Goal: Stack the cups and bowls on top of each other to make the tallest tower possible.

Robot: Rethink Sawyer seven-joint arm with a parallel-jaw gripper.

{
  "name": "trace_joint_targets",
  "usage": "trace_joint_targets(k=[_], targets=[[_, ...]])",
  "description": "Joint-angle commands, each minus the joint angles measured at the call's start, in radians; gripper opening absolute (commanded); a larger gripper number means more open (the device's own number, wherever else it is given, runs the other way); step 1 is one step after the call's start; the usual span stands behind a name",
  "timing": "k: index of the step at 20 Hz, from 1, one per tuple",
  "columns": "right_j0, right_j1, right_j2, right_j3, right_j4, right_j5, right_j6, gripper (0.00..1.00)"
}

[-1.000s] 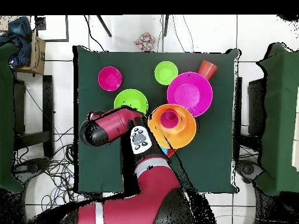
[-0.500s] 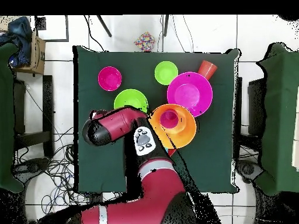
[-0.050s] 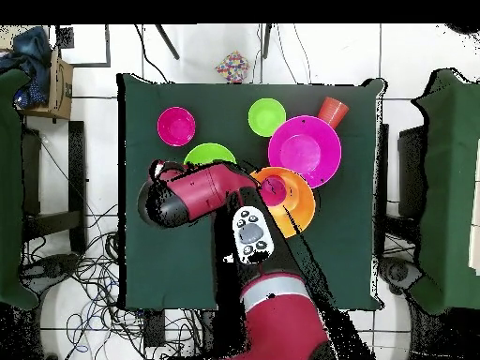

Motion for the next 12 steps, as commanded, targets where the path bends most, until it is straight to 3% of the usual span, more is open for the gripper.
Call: trace_joint_targets(k=[1, 4, 12], targets=[[-0.006, -0.009, 0.074, 0.021, -0.006, 0.102, -0.067, 1.0], [-0.004, -0.005, 0.068, 0.015, -0.01, 0.104, -0.067, 1.0], [0.092, 0.051, -0.057, -0.047, -0.072, 0.075, -0.026, 1.0]])
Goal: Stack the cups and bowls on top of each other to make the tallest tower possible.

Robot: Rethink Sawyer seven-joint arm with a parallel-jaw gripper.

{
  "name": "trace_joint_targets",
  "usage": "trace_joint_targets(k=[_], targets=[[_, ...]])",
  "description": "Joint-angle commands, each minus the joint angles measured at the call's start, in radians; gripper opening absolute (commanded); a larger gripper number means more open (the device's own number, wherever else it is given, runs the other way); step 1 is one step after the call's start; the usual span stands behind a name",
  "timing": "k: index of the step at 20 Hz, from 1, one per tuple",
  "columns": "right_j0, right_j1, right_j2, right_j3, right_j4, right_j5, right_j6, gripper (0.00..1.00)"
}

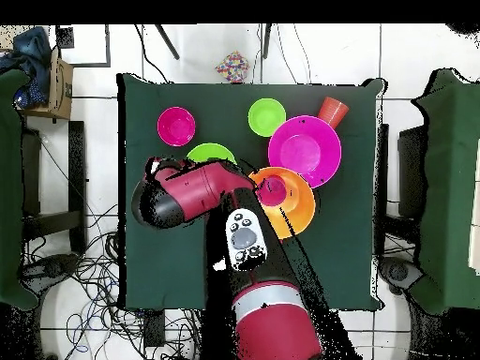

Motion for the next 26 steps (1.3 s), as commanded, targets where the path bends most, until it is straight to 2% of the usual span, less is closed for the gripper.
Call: trace_joint_targets(k=[1, 10, 21, 26], targets=[[0.061, 0.068, -0.041, -0.041, -0.075, 0.071, -0.027, 1.0], [0.083, 0.078, -0.083, -0.039, -0.087, 0.054, -0.045, 1.0], [0.031, 0.027, -0.051, 0.016, -0.096, 0.053, -0.105, 1.0], [0.055, 0.059, -0.079, -0.009, -0.114, 0.038, -0.087, 1.0]])
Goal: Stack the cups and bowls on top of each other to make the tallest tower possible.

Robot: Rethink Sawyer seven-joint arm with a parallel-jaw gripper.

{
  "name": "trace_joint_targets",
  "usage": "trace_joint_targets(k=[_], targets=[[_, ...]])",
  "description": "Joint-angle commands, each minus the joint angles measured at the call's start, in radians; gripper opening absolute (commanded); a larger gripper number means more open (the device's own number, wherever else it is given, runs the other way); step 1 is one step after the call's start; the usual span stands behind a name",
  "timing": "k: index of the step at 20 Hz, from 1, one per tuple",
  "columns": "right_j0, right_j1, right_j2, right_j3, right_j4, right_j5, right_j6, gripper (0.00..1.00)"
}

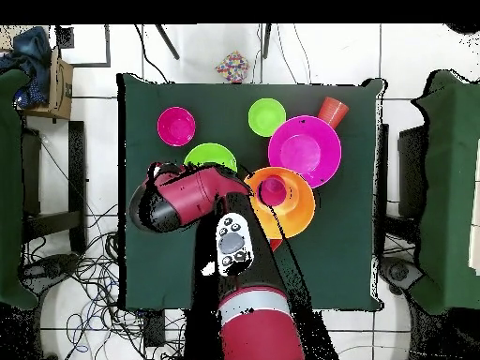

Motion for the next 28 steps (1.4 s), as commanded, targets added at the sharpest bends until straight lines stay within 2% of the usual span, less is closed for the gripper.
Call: trace_joint_targets(k=[1, 16, 22, 28], targets=[[0.012, 0.06, -0.016, -0.007, -0.12, 0.032, -0.082, 1.0], [0.056, 0.115, -0.061, -0.025, -0.187, -0.006, -0.04, 1.0], [0.083, 0.136, -0.082, -0.047, -0.193, -0.012, -0.023, 1.0], [0.113, 0.152, -0.087, -0.08, -0.166, -0.002, -0.005, 1.0]])
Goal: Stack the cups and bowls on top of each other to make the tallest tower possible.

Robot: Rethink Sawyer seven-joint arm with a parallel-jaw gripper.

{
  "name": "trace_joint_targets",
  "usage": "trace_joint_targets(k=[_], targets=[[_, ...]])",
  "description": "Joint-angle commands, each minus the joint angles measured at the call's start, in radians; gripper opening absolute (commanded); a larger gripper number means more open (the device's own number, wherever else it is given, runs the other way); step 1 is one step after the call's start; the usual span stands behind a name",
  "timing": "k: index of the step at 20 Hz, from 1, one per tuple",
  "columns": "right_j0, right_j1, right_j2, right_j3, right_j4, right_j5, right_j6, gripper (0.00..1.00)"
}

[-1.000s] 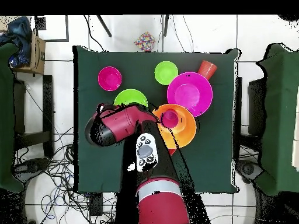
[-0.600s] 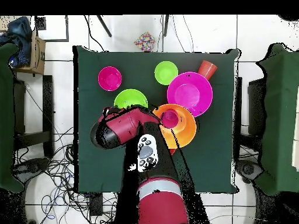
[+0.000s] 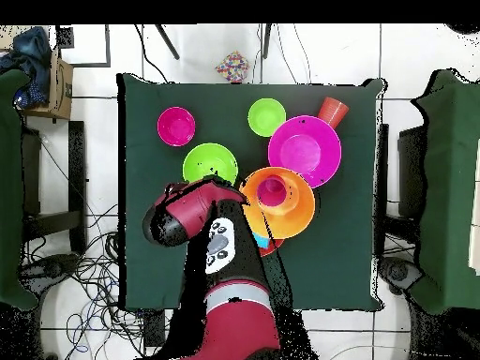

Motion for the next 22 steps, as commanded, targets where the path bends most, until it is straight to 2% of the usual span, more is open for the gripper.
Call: trace_joint_targets(k=[1, 6, 14, 22], targets=[[0.039, 0.069, 0.016, -0.08, -0.046, -0.002, -0.003, 1.0], [0.053, 0.087, -0.007, -0.092, -0.047, -0.017, 0.004, 1.0], [0.041, 0.088, -0.009, -0.084, -0.059, -0.048, -0.01, 1.0], [0.097, 0.182, -0.089, -0.161, -0.07, -0.118, 0.023, 1.0]])
